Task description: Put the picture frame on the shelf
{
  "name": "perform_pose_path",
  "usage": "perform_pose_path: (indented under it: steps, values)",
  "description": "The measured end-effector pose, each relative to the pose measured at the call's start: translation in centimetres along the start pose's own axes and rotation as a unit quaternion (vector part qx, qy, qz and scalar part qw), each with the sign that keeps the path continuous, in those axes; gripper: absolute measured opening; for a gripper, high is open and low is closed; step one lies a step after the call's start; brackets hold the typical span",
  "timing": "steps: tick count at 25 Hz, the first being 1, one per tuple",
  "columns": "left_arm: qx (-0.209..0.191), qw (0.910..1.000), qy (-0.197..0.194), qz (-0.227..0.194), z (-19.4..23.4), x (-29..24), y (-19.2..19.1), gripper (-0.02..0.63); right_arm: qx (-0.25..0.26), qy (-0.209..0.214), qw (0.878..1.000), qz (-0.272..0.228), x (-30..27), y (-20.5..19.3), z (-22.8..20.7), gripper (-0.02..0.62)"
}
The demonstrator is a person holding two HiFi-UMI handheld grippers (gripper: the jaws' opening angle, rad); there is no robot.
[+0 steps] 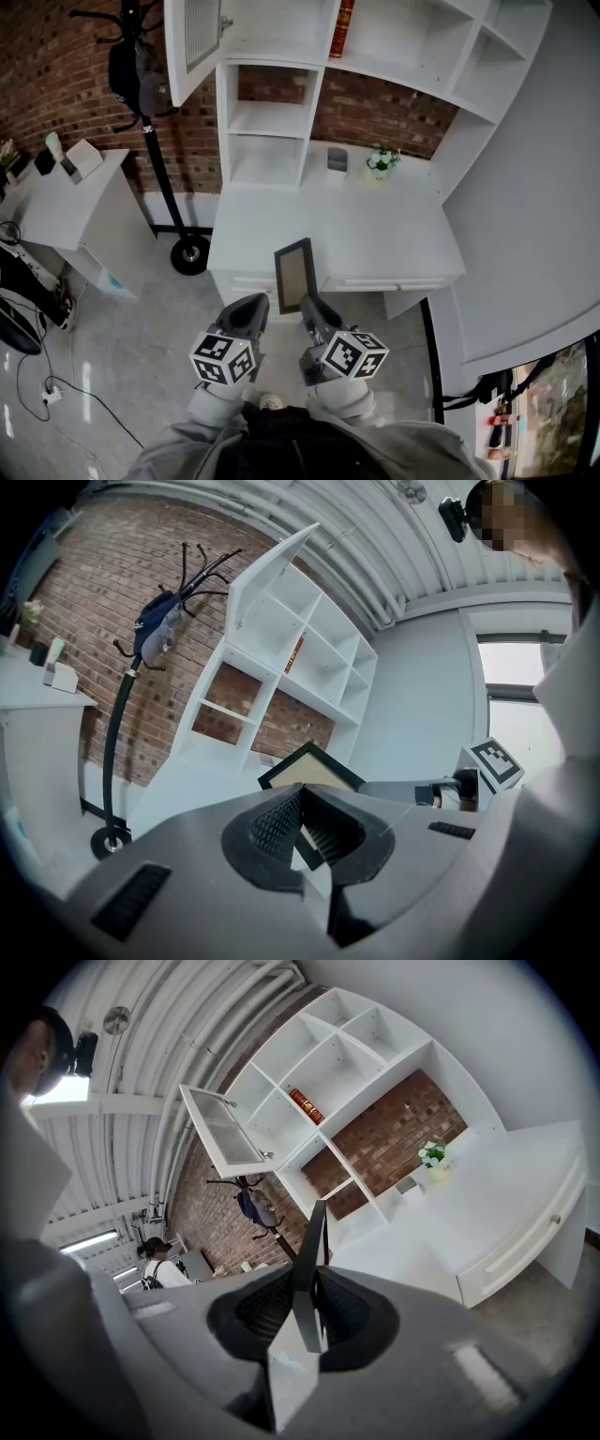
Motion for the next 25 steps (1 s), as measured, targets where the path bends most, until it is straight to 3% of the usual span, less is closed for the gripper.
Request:
perform_pose_path:
  steps: [15,25]
  values:
    - [-0.012,0.9999,0.009,0.007,-0.5,0.1,0.4,0.003,-0.026,0.008,1.000,-0.007,0.0,-0.5,0.5,0.067]
    - [-0.017,0.9998,0.005,-0.013,1.3,-6.2,3.3,0.005,-0.039,0.006,0.999,-0.038,-4.0,3.6,-2.0,0.067]
Point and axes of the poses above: the fingertips, and each gripper's own axes: x backward along the fingers, z to its left, y out of its top, the point moved 10 cm from there along x, backward along the fingers, and after that the axes turned 11 degrees about -z, right-handed, at the moved point
